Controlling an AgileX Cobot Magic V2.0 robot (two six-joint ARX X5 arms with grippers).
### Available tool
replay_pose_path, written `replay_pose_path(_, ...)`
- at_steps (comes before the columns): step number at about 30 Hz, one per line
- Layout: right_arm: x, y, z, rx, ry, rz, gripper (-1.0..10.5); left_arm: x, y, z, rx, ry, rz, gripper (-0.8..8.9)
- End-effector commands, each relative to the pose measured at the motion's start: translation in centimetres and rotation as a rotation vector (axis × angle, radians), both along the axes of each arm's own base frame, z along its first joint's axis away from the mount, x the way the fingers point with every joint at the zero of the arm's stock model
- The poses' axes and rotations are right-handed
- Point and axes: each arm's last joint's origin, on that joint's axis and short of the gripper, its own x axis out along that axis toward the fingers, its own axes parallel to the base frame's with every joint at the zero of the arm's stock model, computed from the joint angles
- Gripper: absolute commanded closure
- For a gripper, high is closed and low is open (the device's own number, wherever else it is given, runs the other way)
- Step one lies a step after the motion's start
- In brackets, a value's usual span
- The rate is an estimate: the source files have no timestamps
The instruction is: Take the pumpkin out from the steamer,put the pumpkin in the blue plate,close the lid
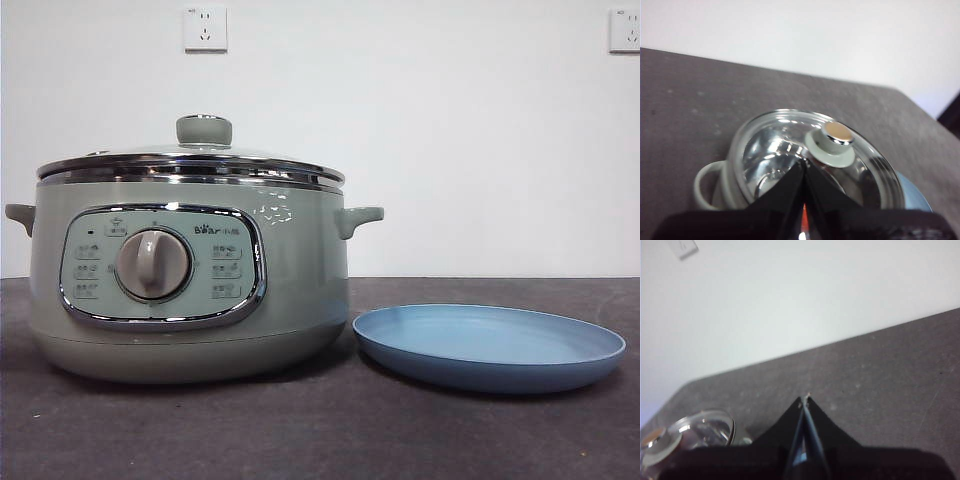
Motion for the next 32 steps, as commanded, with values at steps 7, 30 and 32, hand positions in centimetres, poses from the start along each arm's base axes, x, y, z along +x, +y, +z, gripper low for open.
replay_pose_path(7,3.5,0.8,2.4,-0.138,0.141,0.195,8.8,2.2,-0.3,2.9,0.111,0.076,-0.146,8.11)
replay_pose_path(30,6.1,1.7,1.4,-0.134,0.251,0.231,4.7,8.6,-4.8,5.2,0.135,0.087,-0.248,3.43)
replay_pose_path(32,6.1,1.7,1.4,-0.134,0.25,0.234,4.7,9.7,-5.8,5.1,0.173,0.095,-0.256,3.43)
